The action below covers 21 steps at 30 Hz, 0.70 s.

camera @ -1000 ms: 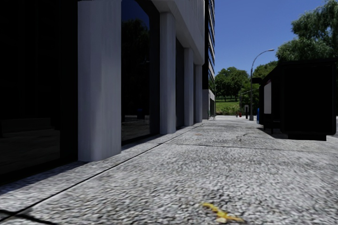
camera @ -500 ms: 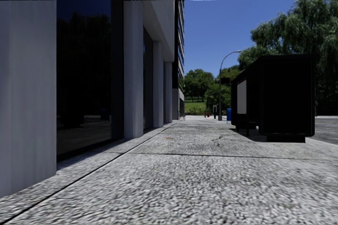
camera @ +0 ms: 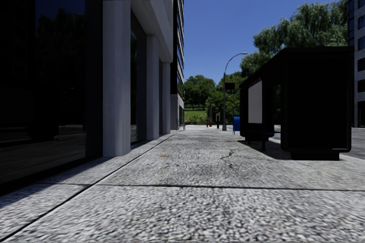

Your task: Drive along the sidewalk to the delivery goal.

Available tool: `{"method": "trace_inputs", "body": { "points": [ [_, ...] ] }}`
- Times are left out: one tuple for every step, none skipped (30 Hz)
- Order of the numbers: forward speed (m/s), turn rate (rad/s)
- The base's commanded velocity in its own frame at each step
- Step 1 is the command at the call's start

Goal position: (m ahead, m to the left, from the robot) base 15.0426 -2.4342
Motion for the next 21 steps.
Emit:
{"method": "trace_inputs", "body": {
  "points": [
    [2.00, 0.00],
    [2.00, 0.00],
    [2.00, 0.00],
    [2.00, 0.00],
    [2.00, 0.00],
    [2.00, 0.00],
    [2.00, 0.00],
    [2.00, 0.00],
    [2.00, 0.00],
    [2.00, -0.06],
    [2.00, -0.12],
    [2.00, -0.14],
    [2.00, -0.14],
    [2.00, -0.14],
    [2.00, -0.12],
    [2.00, -0.12],
    [2.00, 0.00],
    [2.00, 0.00],
    [2.00, 0.00],
    [2.00, 0.00],
    [2.00, 0.00]
  ]
}}
